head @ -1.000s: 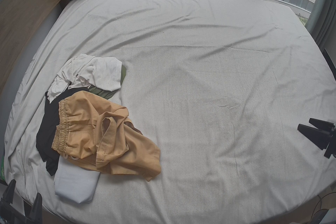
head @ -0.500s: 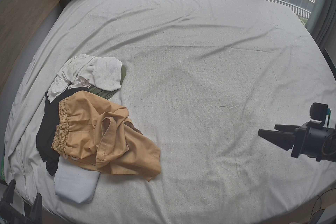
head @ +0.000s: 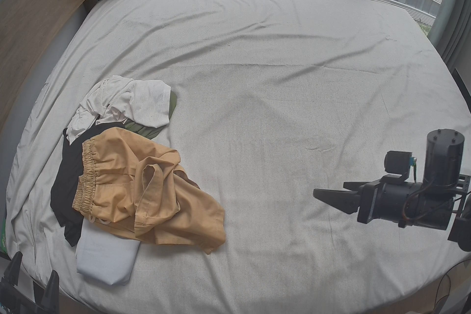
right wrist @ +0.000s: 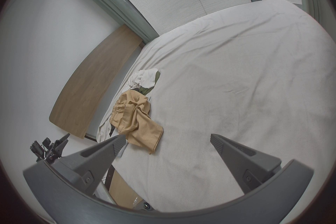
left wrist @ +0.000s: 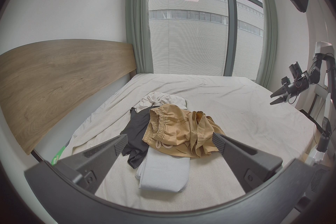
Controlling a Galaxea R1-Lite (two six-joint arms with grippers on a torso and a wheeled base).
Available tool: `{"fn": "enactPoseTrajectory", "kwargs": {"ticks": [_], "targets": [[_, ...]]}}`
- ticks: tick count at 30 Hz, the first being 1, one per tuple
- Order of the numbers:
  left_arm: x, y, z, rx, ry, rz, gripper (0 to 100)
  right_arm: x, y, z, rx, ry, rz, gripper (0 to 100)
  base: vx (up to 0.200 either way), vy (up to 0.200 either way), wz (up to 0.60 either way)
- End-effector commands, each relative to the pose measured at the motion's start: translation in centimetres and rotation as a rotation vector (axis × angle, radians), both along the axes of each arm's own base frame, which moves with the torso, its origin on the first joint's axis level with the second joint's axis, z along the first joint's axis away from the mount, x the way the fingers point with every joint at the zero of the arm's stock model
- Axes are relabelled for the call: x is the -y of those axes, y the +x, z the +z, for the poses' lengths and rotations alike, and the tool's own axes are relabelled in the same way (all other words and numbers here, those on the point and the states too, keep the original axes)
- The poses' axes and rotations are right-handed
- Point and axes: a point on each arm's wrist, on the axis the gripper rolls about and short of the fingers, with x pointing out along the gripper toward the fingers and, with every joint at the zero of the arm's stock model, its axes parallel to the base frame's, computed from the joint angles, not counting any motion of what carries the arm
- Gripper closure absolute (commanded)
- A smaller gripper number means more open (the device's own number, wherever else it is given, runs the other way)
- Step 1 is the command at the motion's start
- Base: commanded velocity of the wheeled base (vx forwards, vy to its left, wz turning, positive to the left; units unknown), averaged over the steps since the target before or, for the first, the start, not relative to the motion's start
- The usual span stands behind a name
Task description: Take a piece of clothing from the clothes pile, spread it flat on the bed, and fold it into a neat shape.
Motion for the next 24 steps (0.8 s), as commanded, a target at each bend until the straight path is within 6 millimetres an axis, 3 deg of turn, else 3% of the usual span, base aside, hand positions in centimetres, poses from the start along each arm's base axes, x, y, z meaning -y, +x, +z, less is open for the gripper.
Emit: {"fn": "enactPoseTrajectory", "kwargs": {"ticks": [1,8,24], "targets": [[0.0,0.0,-0.5,-0.004,-0.003,0.001,0,-1.8,1.7,-2.7,-0.067,-0.043,0.024,0,0.0,0.0,0.0],[0.0,0.0,-0.5,-0.004,-0.005,0.001,0,-5.0,3.5,-5.2,-0.08,-0.055,0.078,0,0.0,0.0,0.0],[0.0,0.0,-0.5,-0.004,-0.006,0.001,0,-9.0,5.3,-8.1,-0.111,-0.046,0.134,0,0.0,0.0,0.0]]}}
